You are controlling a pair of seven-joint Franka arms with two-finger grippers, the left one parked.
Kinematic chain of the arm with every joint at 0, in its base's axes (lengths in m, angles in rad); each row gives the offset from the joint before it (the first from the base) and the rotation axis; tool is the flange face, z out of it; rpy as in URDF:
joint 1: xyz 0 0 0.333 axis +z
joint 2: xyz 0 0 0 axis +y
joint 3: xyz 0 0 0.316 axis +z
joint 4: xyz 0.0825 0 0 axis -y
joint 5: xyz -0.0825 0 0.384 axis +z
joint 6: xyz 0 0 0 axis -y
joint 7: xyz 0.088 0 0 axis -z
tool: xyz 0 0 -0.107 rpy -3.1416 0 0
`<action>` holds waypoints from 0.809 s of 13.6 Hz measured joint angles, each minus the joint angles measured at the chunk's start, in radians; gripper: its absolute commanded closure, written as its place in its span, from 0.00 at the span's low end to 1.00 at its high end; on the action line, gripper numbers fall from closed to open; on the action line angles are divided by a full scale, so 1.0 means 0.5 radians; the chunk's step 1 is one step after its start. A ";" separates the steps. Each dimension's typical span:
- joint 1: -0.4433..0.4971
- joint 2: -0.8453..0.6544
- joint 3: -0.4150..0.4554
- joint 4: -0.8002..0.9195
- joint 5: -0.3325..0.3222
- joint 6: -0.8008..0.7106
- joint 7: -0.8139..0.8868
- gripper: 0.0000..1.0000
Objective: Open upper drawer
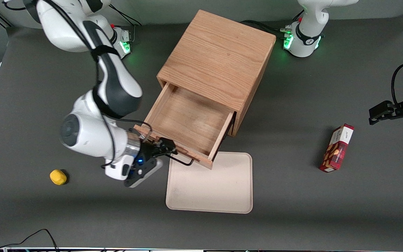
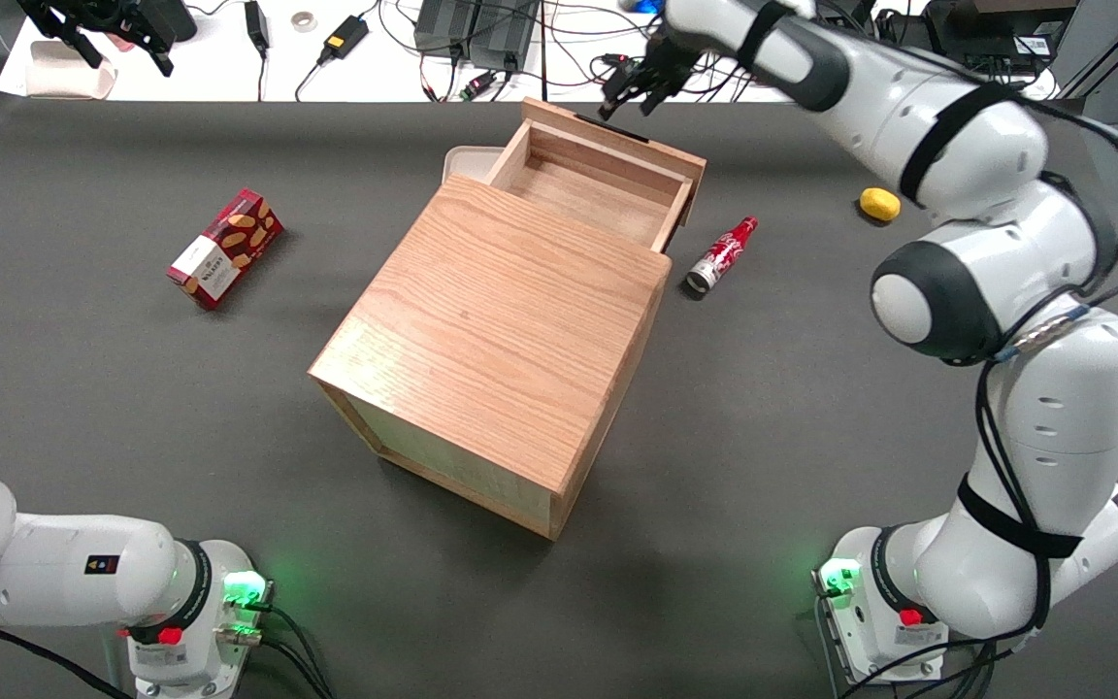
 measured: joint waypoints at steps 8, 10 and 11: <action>-0.463 -0.546 -0.005 -0.029 -0.511 -0.620 0.305 0.00; -0.545 -0.769 0.009 -0.189 -0.720 -0.718 0.438 0.00; -0.560 -0.891 0.032 -0.318 -0.801 -0.719 0.529 0.00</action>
